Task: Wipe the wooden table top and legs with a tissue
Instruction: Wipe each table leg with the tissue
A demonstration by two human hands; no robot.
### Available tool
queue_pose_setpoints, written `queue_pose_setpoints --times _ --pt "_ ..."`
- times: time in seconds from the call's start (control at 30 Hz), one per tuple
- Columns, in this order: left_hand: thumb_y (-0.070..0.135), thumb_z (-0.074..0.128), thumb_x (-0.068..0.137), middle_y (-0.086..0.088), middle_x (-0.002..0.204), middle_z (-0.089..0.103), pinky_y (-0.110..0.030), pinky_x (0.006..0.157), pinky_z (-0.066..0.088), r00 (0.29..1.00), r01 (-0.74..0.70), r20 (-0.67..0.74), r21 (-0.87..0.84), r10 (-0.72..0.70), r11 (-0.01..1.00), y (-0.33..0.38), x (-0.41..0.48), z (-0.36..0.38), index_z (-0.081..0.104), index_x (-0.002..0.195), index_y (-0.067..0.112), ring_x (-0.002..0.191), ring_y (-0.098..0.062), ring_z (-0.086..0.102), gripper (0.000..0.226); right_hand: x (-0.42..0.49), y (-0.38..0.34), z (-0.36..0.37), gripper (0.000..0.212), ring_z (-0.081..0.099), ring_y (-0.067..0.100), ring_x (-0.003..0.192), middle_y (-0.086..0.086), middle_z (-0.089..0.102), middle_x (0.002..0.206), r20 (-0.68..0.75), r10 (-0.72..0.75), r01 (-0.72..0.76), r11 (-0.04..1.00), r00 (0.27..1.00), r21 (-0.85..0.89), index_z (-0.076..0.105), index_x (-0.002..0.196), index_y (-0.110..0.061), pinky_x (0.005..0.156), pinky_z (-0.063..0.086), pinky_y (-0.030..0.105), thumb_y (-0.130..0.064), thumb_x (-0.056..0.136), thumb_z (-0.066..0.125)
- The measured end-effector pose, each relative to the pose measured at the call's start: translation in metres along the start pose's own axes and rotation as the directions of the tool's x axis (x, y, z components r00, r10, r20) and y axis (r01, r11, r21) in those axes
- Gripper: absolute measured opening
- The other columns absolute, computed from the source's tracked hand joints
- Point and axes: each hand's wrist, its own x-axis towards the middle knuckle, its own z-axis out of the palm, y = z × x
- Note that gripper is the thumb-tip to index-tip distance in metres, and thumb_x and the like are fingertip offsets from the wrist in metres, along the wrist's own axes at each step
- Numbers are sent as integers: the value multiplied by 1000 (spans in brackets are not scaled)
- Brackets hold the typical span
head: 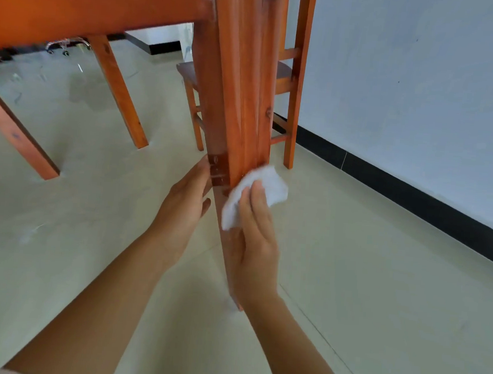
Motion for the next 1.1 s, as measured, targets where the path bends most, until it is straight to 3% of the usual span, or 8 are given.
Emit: queue_pose_setpoints --times 0.17,0.4,0.57,0.7,0.8,0.9,1.0,1.1 --pt "56 28 94 16 137 50 -37 113 29 999 -10 -37 53 12 999 -1 -3 6 41 137 39 130 -3 41 48 -66 31 -6 74 49 29 128 0 40 144 129 227 -216 971 965 -99 45 136 -6 108 30 13 24 70 62" --pt "66 33 86 19 133 53 -41 109 36 999 -32 -10 117 33 993 -9 -3 7 43 134 44 125 -5 47 54 1 -17 -3 59 33 25 139 -2 32 147 -20 123 -119 986 992 116 41 138 -2 110 35 43 13 84 60" --pt "71 34 81 32 124 49 -38 113 30 999 -31 -26 128 35 991 -16 -6 9 43 128 51 123 3 42 51 -77 24 18 73 32 24 140 1 31 149 52 328 -329 944 943 15 29 141 -3 114 26 24 26 77 46" --pt "75 32 69 38 117 43 -38 114 27 997 -69 -17 195 74 978 -17 -8 12 38 126 55 123 5 37 61 -130 52 9 53 46 18 129 2 47 142 347 779 -835 549 523 26 44 138 -18 99 36 8 7 92 40" --pt "71 33 71 52 90 43 -31 112 29 997 -79 3 241 81 967 -17 -10 14 40 95 61 106 17 41 27 -118 52 4 29 58 -1 69 0 66 93 216 937 -949 228 274 216 61 117 -23 53 42 3 -10 98 42" --pt "71 35 72 53 84 45 -25 106 31 997 -70 31 275 64 959 -24 -11 14 43 87 63 98 23 40 18 -91 37 6 39 45 -3 53 -5 57 74 23 915 -886 383 402 263 64 116 -29 54 38 9 -5 97 39" --pt "72 35 71 49 91 48 -23 100 34 997 -71 42 301 61 951 -31 -10 14 45 89 63 99 21 43 22 -70 16 22 46 59 1 98 -9 63 116 -39 777 -736 610 628 293 48 135 -31 91 45 17 -6 97 40" --pt "78 35 71 35 115 52 -27 103 35 996 -91 29 329 86 940 -37 -6 11 48 103 59 115 9 46 40 -81 9 47 40 55 14 104 -2 56 124 -71 772 -733 624 631 271 49 134 -18 101 40 26 -18 96 38"
